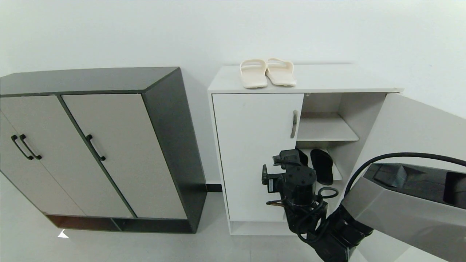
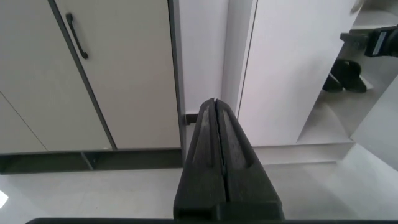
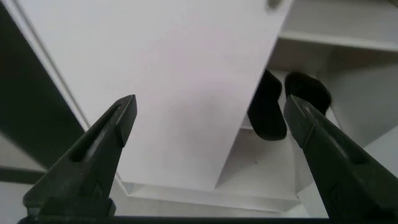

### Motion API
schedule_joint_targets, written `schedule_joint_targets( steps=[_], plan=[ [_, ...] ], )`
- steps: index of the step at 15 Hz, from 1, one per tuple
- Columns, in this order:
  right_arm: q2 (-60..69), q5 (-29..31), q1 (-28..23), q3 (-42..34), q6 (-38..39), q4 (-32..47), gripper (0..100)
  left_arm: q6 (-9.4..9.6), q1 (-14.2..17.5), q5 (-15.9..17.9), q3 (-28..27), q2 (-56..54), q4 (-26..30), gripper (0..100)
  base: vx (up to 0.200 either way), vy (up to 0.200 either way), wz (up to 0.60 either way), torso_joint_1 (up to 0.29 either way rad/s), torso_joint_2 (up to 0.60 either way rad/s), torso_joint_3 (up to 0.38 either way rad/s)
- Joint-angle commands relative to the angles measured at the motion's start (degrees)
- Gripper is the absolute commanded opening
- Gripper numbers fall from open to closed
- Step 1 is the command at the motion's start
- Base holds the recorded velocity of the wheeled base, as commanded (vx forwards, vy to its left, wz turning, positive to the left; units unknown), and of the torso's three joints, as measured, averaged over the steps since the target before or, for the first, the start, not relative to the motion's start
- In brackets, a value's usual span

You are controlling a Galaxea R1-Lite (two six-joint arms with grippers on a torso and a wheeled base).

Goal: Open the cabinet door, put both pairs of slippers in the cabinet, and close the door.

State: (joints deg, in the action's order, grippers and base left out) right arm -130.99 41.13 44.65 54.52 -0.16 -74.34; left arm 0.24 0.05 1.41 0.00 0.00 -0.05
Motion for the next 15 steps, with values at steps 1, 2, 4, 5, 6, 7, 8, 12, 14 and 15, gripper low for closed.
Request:
schedule_joint_targets(
  steps=[1,2,4,5,6,7,8,12,14,15],
  plan=[
    [-0.1,0.0,-0.1,0.0,0.0,0.0,100,0.02,0.0,0.0,0.0,0.0,0.0,0,0.0,0.0,0.0,0.168,-0.49,-0.32],
    [-0.3,0.0,-0.1,0.0,0.0,0.1,100,0.02,0.0,0.0,0.0,0.1,0.0,0,0.0,0.0,0.0,0.159,-0.48,-0.32],
    [-0.4,0.0,-0.1,-0.1,0.0,0.1,100,0.02,0.0,0.0,0.0,0.0,0.0,0,0.0,0.0,0.0,0.168,-0.49,-0.308],
    [-0.4,0.0,-0.3,-0.2,0.0,0.1,100,0.02,0.0,0.0,0.0,0.0,0.0,0,0.0,0.0,0.0,0.222,-0.5,-0.33],
    [-0.3,0.0,-0.4,-0.3,0.0,0.0,100,0.02,0.0,0.0,0.0,0.0,0.0,0,0.0,0.0,0.0,0.193,-0.51,-0.32],
    [-0.1,0.0,-0.4,-0.9,0.0,0.0,100,0.02,0.0,0.0,0.0,0.0,0.0,0,0.0,0.0,0.0,0.198,-0.52,-0.315],
    [0.0,0.0,-0.5,-1.1,0.0,0.0,100,0.02,0.0,0.0,0.0,0.0,0.0,0,0.0,0.0,0.0,0.207,-0.51,-0.305],
    [0.0,-0.2,-0.8,-1.2,-0.1,0.0,100,0.02,0.0,0.0,0.0,0.0,0.0,0,0.0,0.0,0.0,0.22,-0.53,-0.316],
    [0.0,-0.8,-0.8,-1.5,-0.1,0.0,100,0.02,0.0,0.0,0.0,0.0,0.0,0,0.0,0.0,0.0,0.237,-0.56,-0.325],
    [-0.1,-0.9,-0.8,-1.5,-0.1,0.0,100,0.02,0.0,0.0,0.0,0.0,0.0,0,0.0,0.0,0.0,0.251,-0.58,-0.325]
  ],
)
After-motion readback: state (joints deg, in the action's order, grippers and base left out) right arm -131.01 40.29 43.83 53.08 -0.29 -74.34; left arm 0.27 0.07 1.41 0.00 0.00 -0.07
